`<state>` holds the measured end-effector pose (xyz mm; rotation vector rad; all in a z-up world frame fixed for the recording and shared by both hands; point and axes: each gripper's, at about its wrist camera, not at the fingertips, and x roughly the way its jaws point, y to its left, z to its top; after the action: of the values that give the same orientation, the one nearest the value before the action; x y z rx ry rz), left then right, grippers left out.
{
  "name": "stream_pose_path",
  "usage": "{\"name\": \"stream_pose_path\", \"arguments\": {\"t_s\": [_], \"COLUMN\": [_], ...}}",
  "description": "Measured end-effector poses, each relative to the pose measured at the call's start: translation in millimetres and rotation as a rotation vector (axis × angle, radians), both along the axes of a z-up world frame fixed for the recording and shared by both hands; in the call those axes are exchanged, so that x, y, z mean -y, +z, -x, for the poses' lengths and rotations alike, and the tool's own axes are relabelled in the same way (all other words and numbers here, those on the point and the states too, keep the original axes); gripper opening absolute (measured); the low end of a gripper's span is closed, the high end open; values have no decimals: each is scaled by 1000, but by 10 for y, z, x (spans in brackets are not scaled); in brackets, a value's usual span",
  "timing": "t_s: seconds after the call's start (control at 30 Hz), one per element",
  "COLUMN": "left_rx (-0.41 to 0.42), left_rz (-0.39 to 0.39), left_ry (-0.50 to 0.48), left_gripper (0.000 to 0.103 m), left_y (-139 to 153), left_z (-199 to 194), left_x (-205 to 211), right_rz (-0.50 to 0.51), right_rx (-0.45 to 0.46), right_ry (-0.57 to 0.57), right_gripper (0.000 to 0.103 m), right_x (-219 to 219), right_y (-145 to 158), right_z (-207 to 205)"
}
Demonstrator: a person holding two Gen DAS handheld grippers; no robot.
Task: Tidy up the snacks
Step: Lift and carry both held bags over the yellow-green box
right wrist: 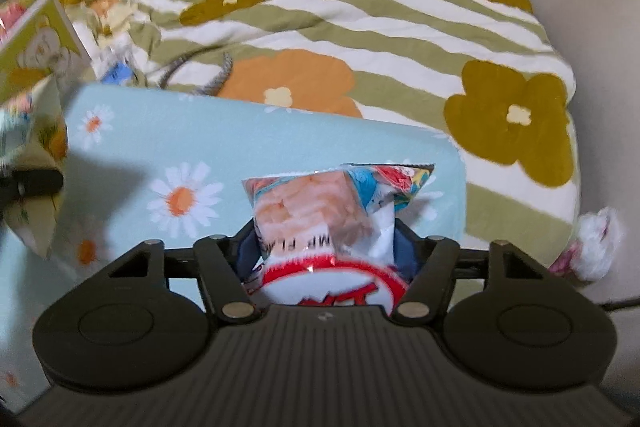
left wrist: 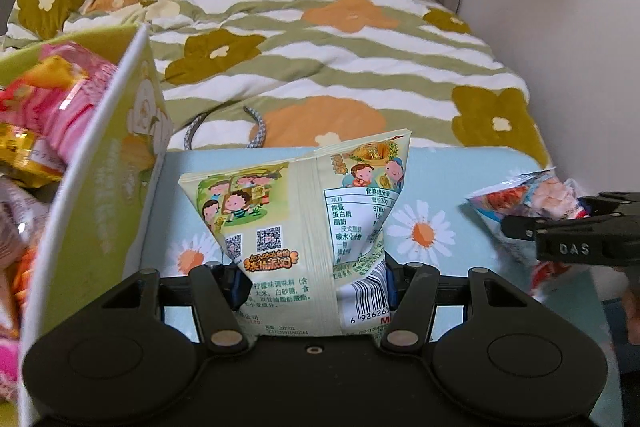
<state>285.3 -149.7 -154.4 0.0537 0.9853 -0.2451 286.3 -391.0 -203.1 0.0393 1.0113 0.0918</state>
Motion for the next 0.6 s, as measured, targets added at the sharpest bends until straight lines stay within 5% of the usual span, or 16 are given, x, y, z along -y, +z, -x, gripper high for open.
{"name": "stream_pose_path", "arguments": {"t_s": [0.6], "left_rx": [262], "left_rz": [145], "left_ry": [-105], "left_gripper": [63], "left_y": [1274], "left_z": [1124], "left_x": [-979], "right_rz": [-76], "right_rx": [312], "right_ry": [-80], "right_gripper": [79], "right_x": [-1223], "right_y": [1550], "right_z": [1093]}}
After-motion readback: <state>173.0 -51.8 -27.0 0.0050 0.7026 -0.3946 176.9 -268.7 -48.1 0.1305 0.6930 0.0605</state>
